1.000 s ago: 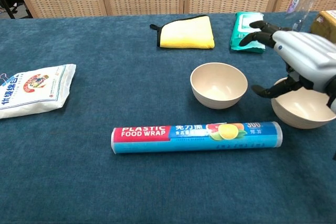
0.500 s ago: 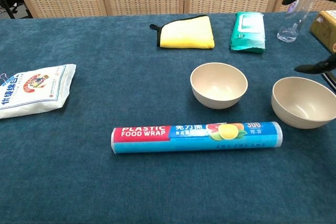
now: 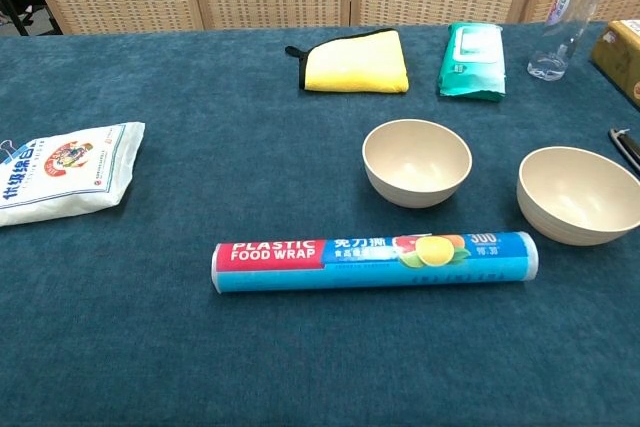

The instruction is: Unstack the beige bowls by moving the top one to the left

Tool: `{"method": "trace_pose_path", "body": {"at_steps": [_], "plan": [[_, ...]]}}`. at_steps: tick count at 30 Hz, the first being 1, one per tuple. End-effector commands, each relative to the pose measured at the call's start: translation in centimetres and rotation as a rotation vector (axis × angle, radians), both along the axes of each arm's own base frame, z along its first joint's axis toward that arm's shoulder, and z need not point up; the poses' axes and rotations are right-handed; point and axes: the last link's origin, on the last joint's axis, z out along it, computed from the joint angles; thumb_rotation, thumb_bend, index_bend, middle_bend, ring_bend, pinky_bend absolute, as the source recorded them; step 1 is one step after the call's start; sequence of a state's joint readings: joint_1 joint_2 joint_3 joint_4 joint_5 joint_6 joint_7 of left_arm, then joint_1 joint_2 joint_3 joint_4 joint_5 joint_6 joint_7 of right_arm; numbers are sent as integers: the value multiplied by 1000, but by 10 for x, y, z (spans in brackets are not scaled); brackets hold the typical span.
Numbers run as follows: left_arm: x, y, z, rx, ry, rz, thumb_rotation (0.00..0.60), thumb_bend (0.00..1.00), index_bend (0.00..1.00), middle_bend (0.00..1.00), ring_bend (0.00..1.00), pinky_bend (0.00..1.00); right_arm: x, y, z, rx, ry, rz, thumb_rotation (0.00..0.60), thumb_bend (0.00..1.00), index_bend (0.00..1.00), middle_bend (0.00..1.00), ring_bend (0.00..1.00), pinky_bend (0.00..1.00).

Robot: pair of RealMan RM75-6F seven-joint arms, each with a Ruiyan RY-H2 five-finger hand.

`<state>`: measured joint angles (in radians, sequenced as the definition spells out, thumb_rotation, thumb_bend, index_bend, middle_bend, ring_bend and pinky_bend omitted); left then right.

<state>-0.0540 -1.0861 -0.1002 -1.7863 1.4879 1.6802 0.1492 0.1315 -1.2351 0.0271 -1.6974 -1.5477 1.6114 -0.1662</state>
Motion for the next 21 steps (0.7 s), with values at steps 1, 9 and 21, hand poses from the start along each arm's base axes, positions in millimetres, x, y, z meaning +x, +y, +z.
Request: {"method": "trace_pose_path", "body": {"at_steps": [1, 9, 21], "plan": [[0, -2, -5, -9, -8, 1, 323, 95, 0, 0, 0, 0, -13, 3, 6, -14, 4, -32, 600, 0, 182, 0, 0, 0], [-9, -8, -18, -46, -22, 17, 322, 95, 0, 0, 0, 0, -28, -2, 18, -50, -8, -77, 600, 0, 182, 0, 0, 0], [-15, -12, -18, -52, -31, 44, 322, 95, 0, 0, 0, 0, -32, -10, -1, 18, -18, -94, 600, 0, 182, 0, 0, 0]]}}
